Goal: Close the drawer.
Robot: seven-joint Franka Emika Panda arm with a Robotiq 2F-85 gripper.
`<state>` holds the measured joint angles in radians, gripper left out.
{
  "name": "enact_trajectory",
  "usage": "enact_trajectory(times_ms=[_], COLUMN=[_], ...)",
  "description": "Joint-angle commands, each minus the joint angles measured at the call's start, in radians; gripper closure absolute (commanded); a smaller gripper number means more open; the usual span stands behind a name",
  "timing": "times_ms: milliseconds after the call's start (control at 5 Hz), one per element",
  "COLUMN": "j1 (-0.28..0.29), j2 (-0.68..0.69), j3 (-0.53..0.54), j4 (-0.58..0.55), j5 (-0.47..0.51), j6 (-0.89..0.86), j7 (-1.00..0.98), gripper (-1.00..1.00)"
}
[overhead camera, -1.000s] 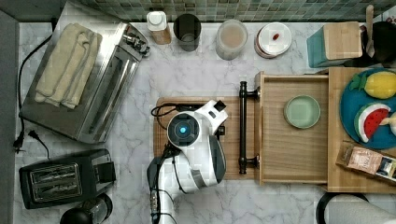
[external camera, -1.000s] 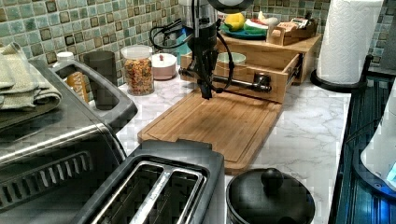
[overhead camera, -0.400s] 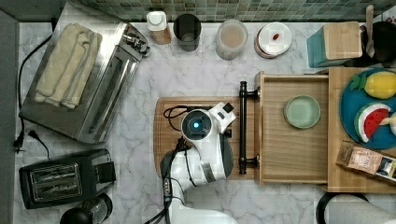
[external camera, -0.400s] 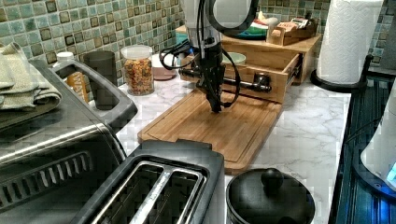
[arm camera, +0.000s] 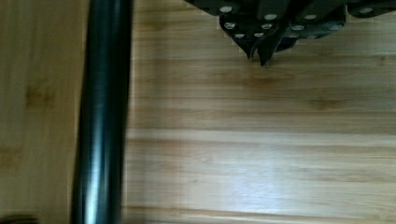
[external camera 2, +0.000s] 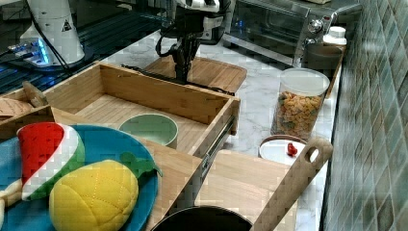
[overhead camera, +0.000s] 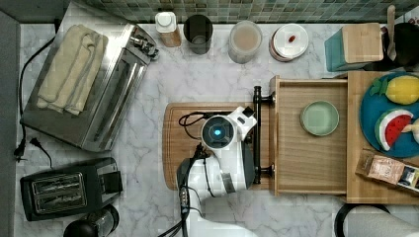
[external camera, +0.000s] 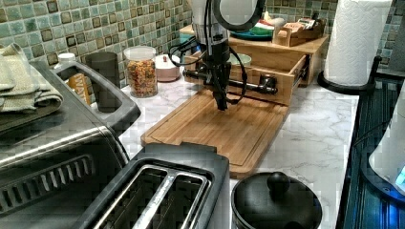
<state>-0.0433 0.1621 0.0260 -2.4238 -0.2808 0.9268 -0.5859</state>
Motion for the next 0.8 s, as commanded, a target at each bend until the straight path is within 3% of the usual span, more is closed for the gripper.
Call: enact_trajectory(times_ms=[200,800], j1=[-0.090,-0.164], j2=[-0.027,-0.056], j3=[-0.041,-0.108], j4=[0.108,0.094], j5=[0.029,0.058], j6=[0.001,0.103], j7=[-0.187,-0.333], gripper=[1.00,1.00])
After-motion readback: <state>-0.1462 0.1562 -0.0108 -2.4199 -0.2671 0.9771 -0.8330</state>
